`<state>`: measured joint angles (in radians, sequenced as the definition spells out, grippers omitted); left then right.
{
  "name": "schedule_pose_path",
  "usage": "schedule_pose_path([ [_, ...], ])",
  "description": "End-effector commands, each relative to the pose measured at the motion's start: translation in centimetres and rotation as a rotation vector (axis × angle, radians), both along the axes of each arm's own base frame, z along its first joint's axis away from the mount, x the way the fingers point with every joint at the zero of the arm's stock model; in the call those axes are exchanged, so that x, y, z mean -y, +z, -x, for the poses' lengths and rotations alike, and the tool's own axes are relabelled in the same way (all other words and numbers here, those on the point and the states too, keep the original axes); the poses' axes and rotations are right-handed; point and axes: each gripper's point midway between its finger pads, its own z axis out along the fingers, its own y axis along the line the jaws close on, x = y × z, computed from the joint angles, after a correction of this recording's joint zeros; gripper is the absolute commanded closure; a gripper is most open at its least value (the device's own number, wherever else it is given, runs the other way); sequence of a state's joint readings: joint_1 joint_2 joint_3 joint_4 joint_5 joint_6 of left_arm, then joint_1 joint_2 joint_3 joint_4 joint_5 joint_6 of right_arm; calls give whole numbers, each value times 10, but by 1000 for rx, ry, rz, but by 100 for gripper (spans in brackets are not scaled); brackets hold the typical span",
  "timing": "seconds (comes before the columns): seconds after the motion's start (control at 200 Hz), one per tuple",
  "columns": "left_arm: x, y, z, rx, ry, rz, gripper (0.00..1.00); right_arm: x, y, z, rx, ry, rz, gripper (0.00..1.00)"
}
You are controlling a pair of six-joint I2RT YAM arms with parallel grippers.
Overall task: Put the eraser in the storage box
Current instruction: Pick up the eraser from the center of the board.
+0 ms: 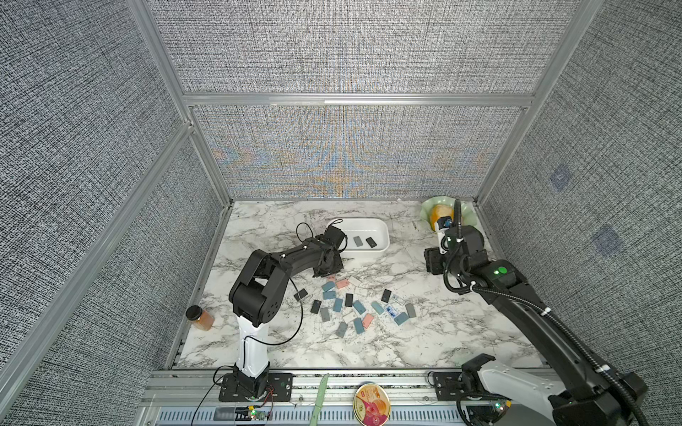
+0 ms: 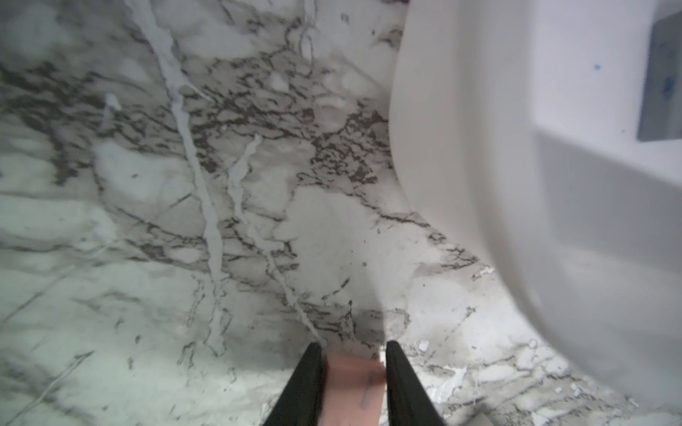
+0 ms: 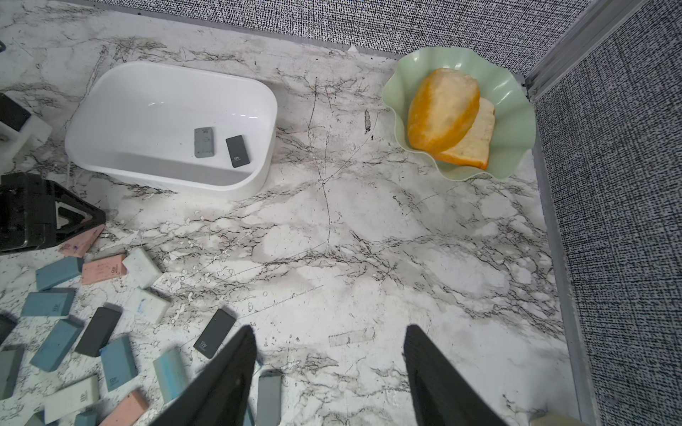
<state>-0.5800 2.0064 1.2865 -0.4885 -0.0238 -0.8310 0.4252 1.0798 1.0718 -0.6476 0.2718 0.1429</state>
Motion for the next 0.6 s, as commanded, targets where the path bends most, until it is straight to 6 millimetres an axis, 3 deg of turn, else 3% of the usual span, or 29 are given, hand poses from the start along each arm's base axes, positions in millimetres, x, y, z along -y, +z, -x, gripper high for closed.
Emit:
schedule_pose_path([
  [0.0,-11,-31,43,-198,-35,-43,69,2,2,-1,10,-15,-4,33],
  [0.26,-10,-23,39,-176,-47,-47,67,3,1,-1,7,-15,0,33],
  [0.455,-10,-16,40,-162,-74,-57,54,2,0,-1,7,-14,0,33],
  [0.595,-11,-16,44,-169,-97,-95,54,3,-2,-2,2,-17,2,33],
])
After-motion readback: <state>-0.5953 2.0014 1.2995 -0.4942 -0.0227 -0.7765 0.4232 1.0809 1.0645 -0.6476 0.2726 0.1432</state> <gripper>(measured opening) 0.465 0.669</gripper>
